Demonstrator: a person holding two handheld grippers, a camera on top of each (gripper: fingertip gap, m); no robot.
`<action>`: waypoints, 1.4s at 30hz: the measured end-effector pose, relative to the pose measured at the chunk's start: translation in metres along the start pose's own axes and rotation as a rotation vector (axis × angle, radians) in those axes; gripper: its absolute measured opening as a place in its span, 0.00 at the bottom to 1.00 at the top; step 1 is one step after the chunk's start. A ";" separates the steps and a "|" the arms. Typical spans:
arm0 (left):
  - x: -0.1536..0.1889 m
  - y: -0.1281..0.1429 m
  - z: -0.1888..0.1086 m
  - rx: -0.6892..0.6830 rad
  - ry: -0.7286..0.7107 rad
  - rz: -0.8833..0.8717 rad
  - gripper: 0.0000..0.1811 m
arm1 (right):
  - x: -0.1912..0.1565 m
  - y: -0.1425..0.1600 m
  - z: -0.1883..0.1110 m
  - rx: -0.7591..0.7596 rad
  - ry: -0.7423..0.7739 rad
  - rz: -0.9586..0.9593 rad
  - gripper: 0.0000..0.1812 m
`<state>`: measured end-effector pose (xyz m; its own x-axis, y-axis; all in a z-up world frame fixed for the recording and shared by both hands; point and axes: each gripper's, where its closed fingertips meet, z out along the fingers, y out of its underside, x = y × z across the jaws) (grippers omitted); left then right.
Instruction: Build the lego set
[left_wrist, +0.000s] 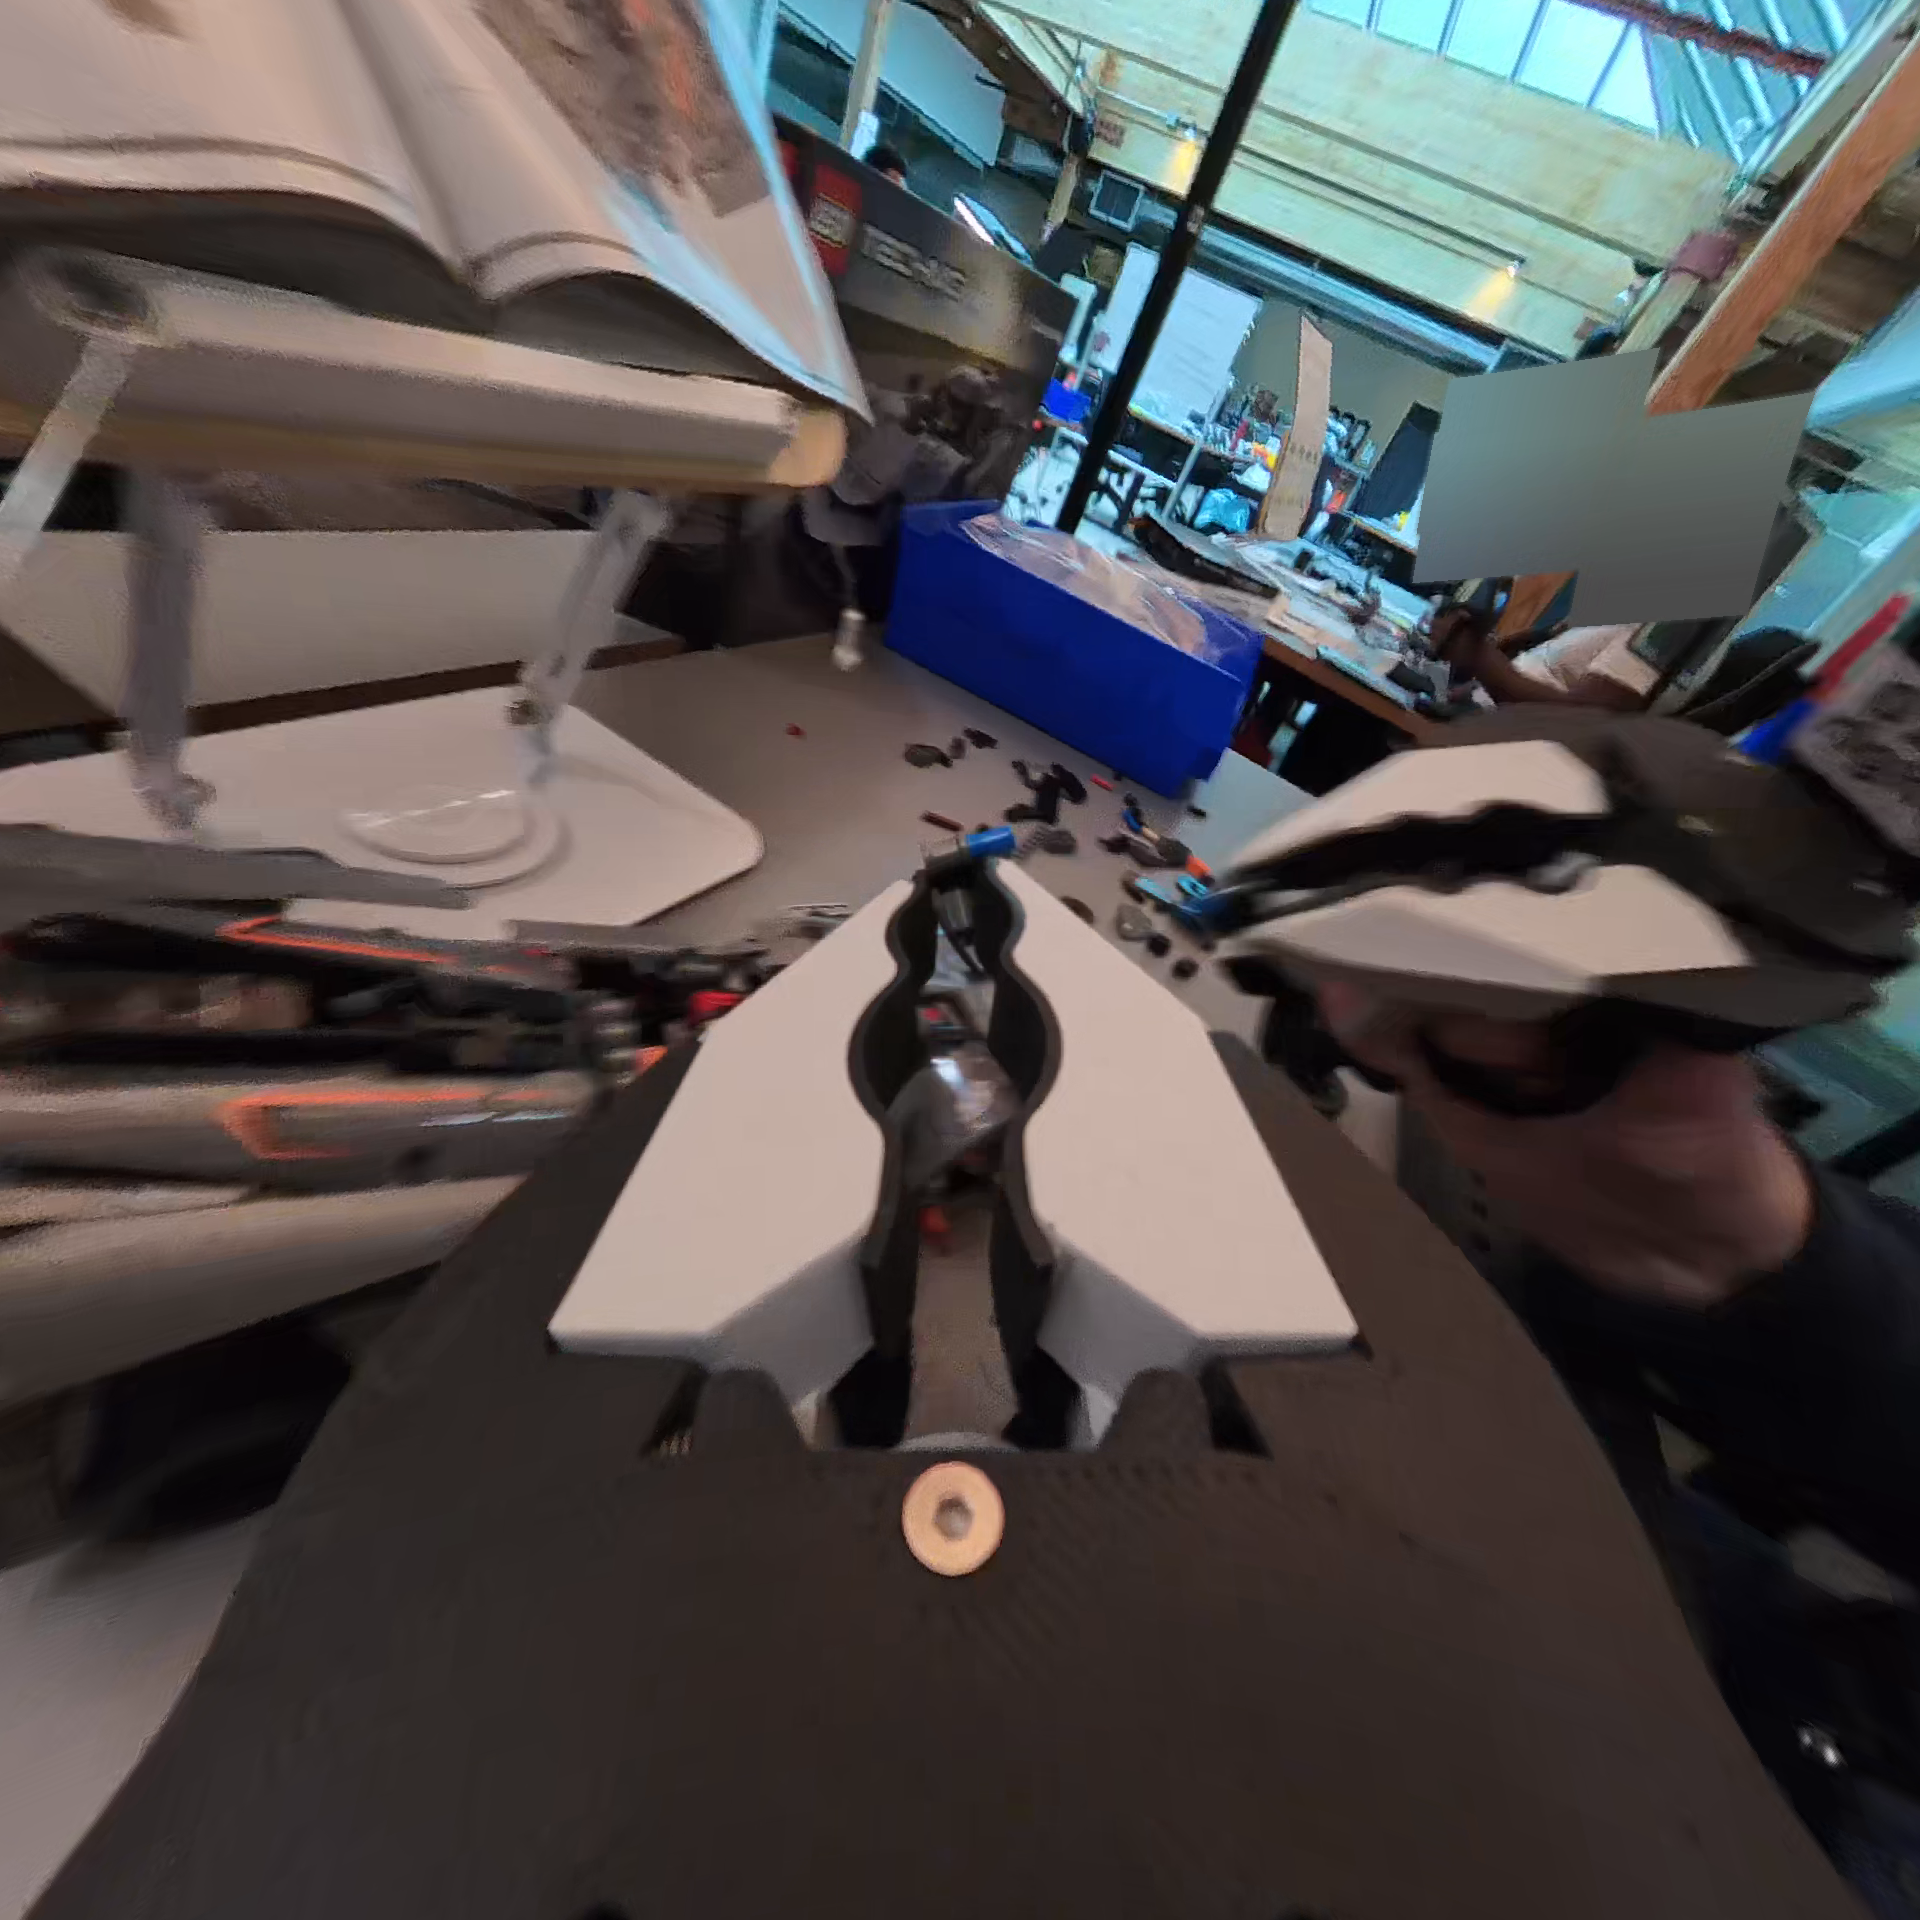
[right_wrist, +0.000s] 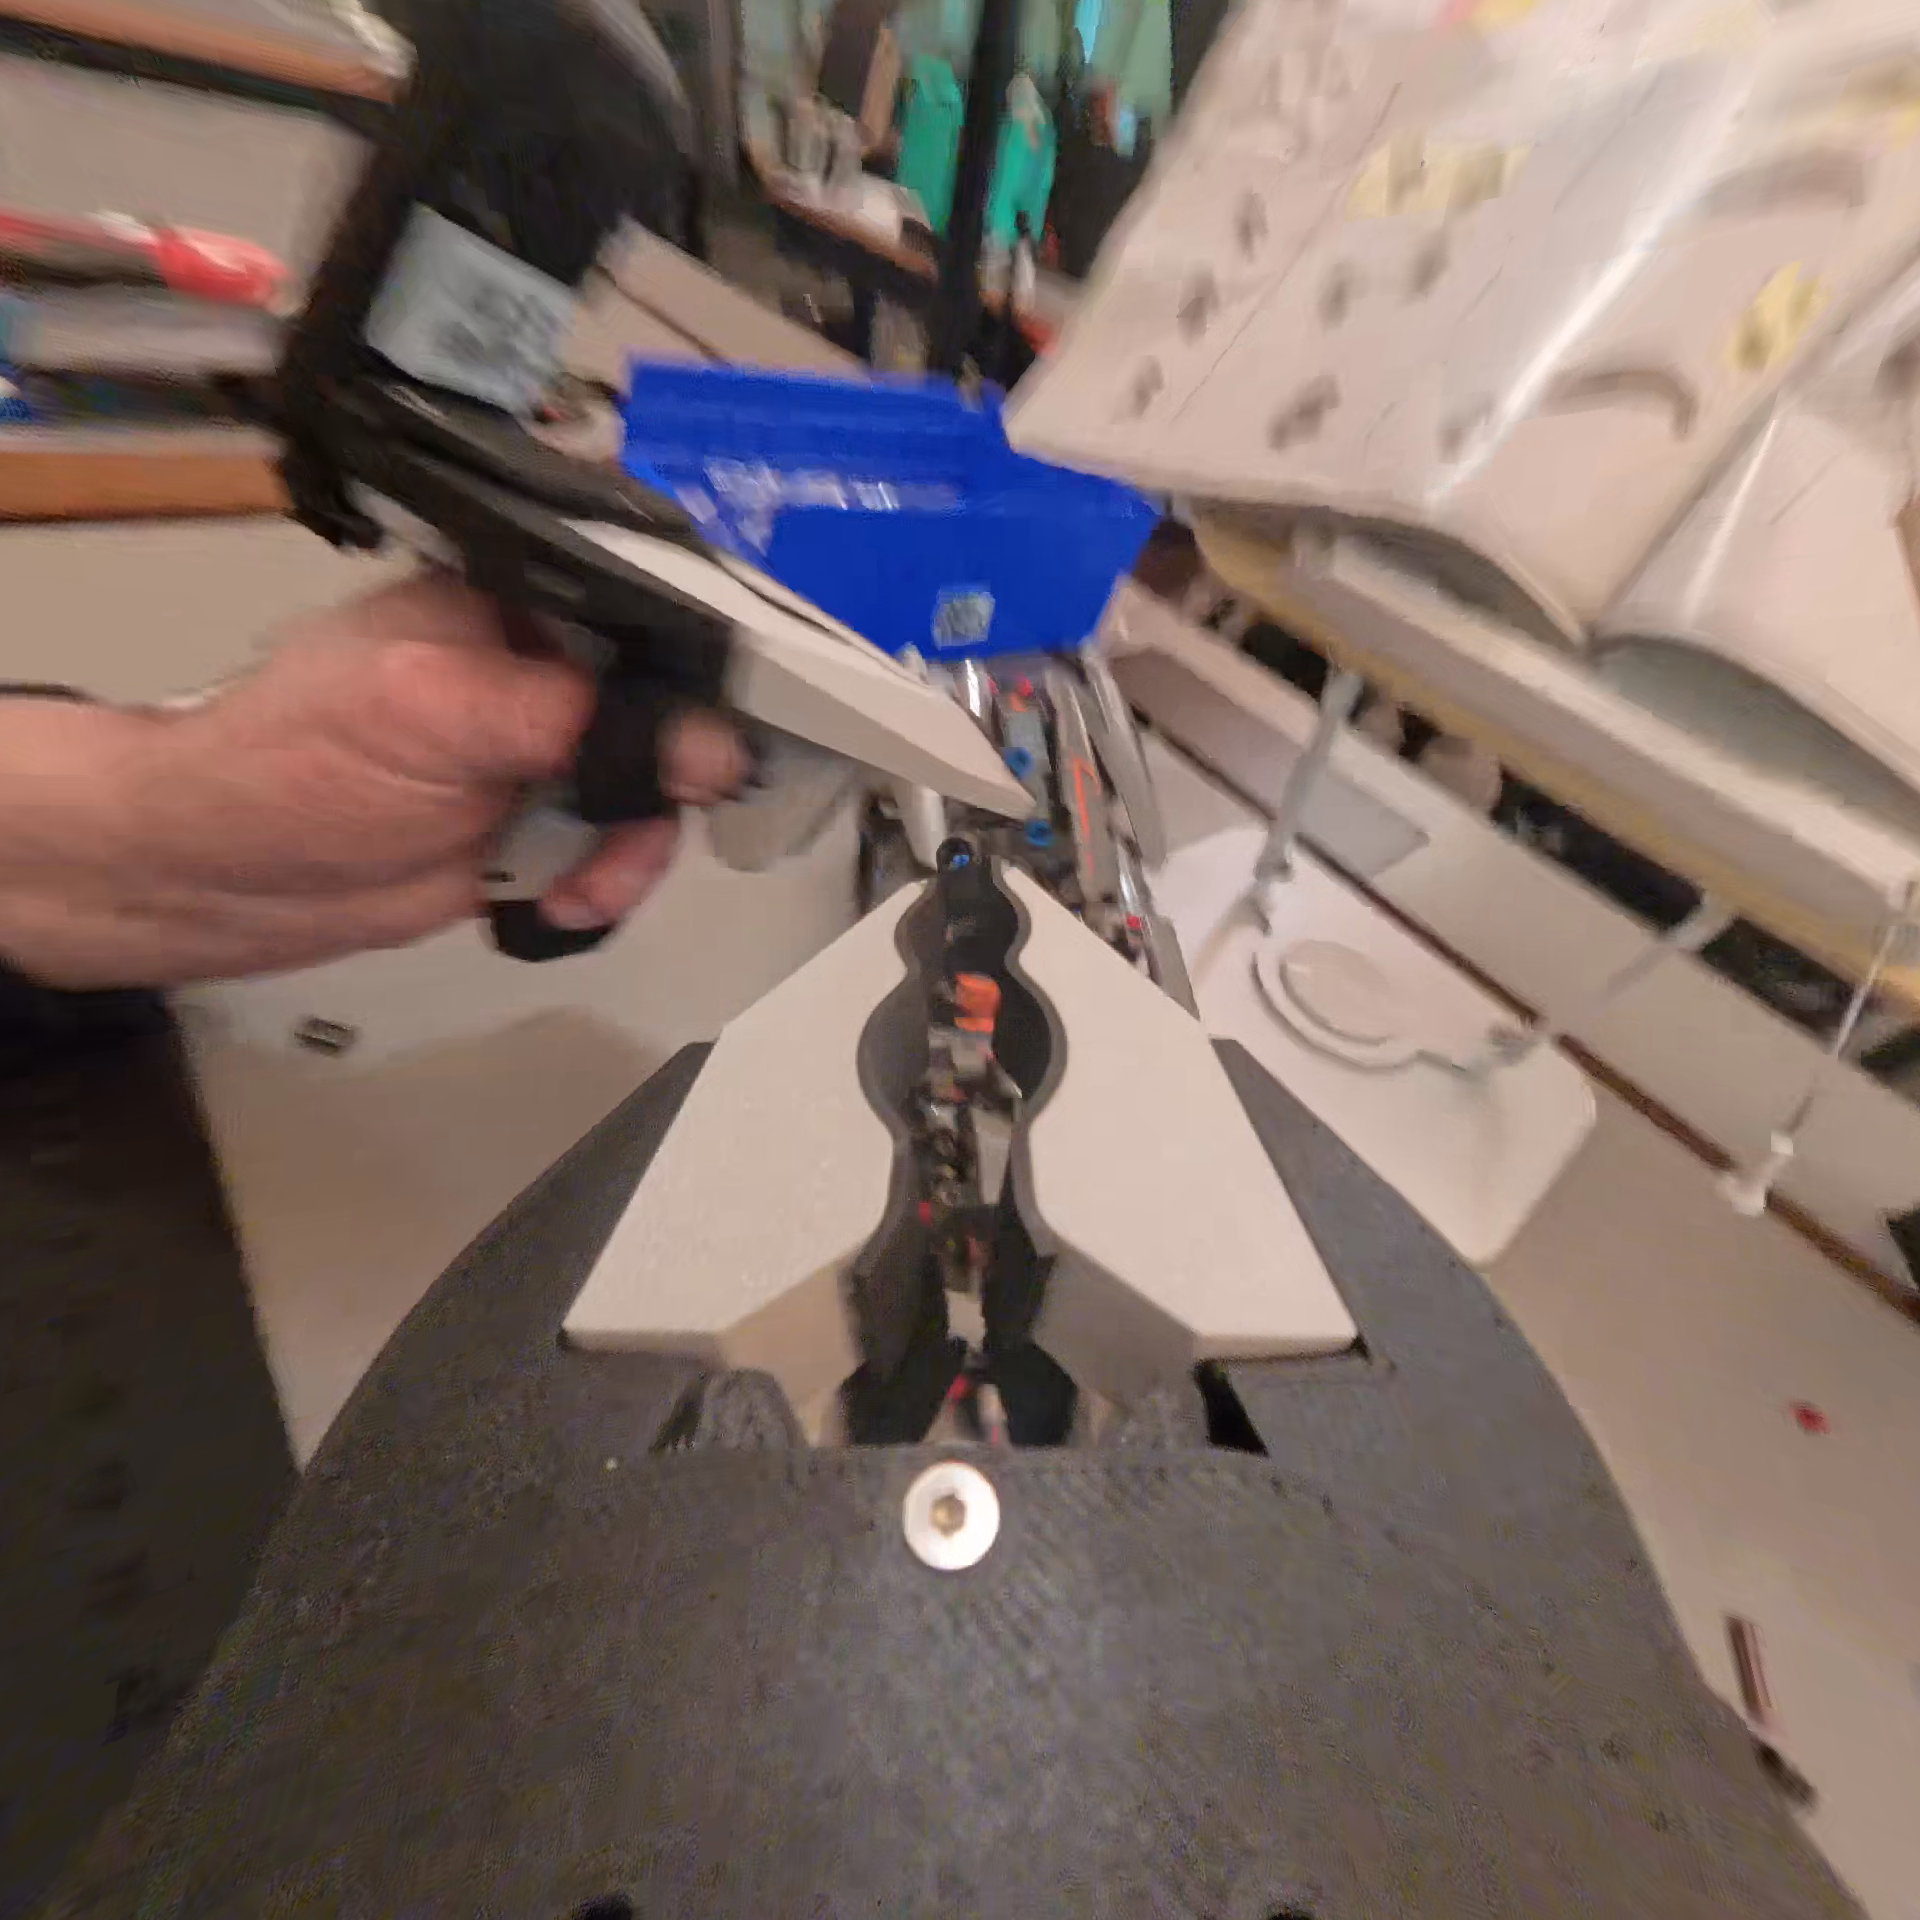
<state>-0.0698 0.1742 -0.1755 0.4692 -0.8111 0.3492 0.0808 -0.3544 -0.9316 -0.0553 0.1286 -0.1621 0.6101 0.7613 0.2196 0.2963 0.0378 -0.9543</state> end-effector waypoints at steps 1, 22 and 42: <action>-0.018 -0.005 -0.009 0.022 -0.003 -0.075 0.02 | -0.001 -0.007 -0.006 0.021 0.018 -0.023 0.01; 0.036 0.021 0.014 -0.073 0.322 -0.196 0.03 | -0.030 0.136 -0.117 -0.522 -0.385 0.021 0.03; 0.043 0.054 0.027 -0.211 0.354 -0.199 0.03 | 0.032 0.203 -0.149 -0.798 -0.245 0.004 0.14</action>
<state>-0.0213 0.1335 -0.2133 0.1302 -0.8138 0.5664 -0.0591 -0.5766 -0.8149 0.1336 0.0637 -0.3185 0.4625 0.8831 0.0783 0.7821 -0.3648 -0.5051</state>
